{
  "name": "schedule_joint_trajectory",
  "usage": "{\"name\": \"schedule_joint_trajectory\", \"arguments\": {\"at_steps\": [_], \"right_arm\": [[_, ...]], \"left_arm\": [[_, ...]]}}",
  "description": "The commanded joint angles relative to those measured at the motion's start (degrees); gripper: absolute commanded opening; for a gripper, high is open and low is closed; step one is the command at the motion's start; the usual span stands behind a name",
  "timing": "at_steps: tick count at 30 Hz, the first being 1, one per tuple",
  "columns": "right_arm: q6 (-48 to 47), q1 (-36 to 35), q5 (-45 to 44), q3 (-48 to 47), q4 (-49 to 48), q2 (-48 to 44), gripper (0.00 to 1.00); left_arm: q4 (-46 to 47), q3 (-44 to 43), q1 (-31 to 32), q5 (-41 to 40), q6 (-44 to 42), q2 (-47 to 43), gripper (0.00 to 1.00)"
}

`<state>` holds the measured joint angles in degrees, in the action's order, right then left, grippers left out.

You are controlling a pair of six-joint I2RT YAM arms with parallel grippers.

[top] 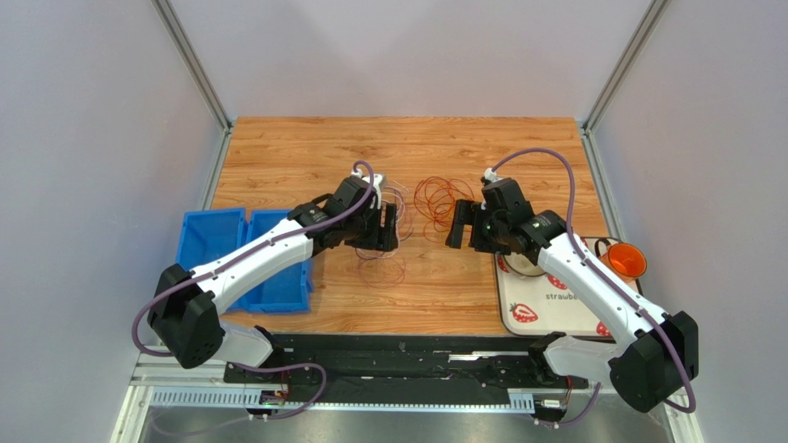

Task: Untangle the cables
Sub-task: Place the cable at the center of the board, then pick up the cable at the center of the board.

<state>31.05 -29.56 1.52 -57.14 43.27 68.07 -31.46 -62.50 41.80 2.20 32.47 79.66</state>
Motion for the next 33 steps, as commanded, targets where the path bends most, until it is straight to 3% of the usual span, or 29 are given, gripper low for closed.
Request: {"name": "schedule_joint_trajectory", "arguments": {"at_steps": [1,6,14,19,27,30,31,33], "right_arm": [[1.29,-0.06,-0.99,-0.78,1.12,-2.24,0.93],[2.52,-0.14,-0.47,0.89,0.86,-2.77,0.93],[3.76,-0.76,0.33,2.3,-0.11,-2.33,0.92],[3.67,-1.11,-0.02,2.21,0.06,-2.07,0.92],[3.14,-1.2,-0.29,2.3,-0.2,-0.58,0.92],[2.7,-1.2,-0.38,2.21,-0.29,0.04,0.92],[2.62,-1.29,-0.46,2.13,-0.29,0.3,0.92],[2.44,-1.29,-0.46,2.04,-0.46,0.66,0.92]], "left_arm": [[-2.98,-1.57,4.24,-9.2,0.57,-2.4,0.76],[-4.05,4.04,8.03,-15.46,7.32,-3.19,0.73],[6.67,11.52,9.0,-18.1,15.25,1.45,0.7],[13.44,10.91,9.0,-17.84,15.52,7.25,0.7],[14.06,8.45,9.0,-19.6,17.45,15.53,0.63],[13.62,7.75,9.0,-20.12,17.19,16.06,0.5],[13.36,7.31,9.0,-20.13,17.02,16.23,0.38],[12.14,6.78,9.0,-20.65,16.93,16.41,0.27]]}}
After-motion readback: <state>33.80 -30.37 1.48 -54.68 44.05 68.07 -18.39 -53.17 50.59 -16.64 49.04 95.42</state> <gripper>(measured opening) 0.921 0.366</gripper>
